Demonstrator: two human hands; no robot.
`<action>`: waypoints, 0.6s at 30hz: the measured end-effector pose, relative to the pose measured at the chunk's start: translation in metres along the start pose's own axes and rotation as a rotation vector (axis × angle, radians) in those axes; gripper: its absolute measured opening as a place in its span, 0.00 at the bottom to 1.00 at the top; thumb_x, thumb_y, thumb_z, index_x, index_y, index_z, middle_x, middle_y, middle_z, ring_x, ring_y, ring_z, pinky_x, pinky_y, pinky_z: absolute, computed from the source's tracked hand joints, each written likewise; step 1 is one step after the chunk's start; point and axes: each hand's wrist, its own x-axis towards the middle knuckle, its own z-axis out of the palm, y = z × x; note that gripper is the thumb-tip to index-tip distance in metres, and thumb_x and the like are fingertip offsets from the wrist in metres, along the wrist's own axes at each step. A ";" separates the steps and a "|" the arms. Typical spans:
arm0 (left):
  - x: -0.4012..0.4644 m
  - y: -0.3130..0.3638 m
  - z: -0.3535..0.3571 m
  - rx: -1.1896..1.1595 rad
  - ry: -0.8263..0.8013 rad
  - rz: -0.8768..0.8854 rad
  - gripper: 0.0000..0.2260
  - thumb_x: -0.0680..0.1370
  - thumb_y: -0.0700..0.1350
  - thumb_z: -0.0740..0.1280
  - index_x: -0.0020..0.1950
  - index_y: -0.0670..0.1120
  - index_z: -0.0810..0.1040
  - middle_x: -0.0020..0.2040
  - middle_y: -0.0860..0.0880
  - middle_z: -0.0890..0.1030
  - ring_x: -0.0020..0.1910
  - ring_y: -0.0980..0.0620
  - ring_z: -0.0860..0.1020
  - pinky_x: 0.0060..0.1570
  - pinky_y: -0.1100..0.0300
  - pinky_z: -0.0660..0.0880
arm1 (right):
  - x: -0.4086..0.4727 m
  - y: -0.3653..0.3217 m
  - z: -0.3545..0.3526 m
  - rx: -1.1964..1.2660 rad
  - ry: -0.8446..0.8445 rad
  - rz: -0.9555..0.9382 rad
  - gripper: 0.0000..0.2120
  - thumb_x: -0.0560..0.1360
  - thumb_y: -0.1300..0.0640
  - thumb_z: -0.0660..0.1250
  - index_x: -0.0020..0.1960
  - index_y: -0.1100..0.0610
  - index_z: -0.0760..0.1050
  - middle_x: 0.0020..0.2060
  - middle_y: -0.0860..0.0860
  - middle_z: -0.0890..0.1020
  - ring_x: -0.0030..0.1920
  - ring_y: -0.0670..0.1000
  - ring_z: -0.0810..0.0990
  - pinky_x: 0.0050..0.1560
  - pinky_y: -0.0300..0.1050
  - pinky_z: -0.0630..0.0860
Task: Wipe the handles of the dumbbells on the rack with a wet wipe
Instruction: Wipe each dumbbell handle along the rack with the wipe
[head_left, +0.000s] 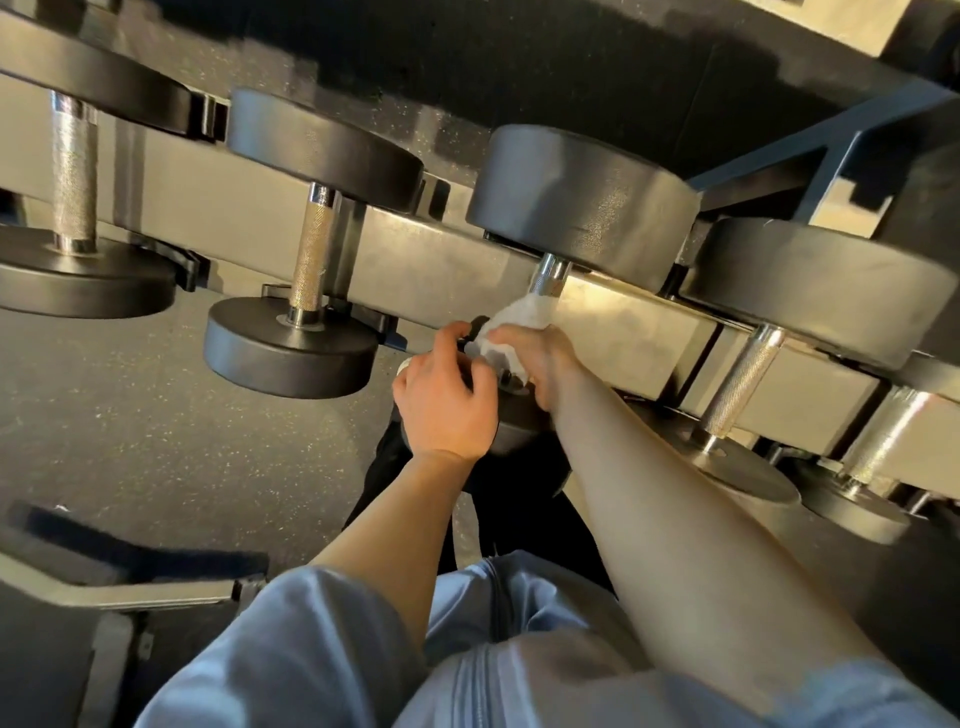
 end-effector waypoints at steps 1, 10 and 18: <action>0.000 0.000 0.000 0.003 0.005 0.003 0.20 0.74 0.51 0.55 0.65 0.49 0.72 0.43 0.55 0.72 0.51 0.46 0.75 0.61 0.46 0.67 | 0.002 0.001 0.000 -0.010 -0.009 -0.010 0.26 0.69 0.52 0.74 0.62 0.60 0.71 0.53 0.58 0.77 0.52 0.57 0.77 0.59 0.54 0.75; 0.001 -0.003 0.003 -0.045 0.046 0.001 0.18 0.76 0.50 0.56 0.64 0.49 0.72 0.44 0.57 0.72 0.49 0.50 0.75 0.61 0.48 0.66 | 0.025 -0.042 -0.009 0.388 -0.006 -0.164 0.22 0.61 0.54 0.79 0.52 0.58 0.79 0.47 0.55 0.83 0.48 0.57 0.82 0.52 0.56 0.79; -0.001 -0.003 0.003 -0.077 0.050 -0.002 0.17 0.77 0.50 0.57 0.65 0.50 0.71 0.44 0.57 0.72 0.51 0.51 0.75 0.61 0.53 0.62 | 0.002 -0.029 0.005 0.372 0.156 -0.310 0.28 0.71 0.50 0.73 0.66 0.60 0.68 0.56 0.52 0.78 0.54 0.50 0.77 0.49 0.41 0.74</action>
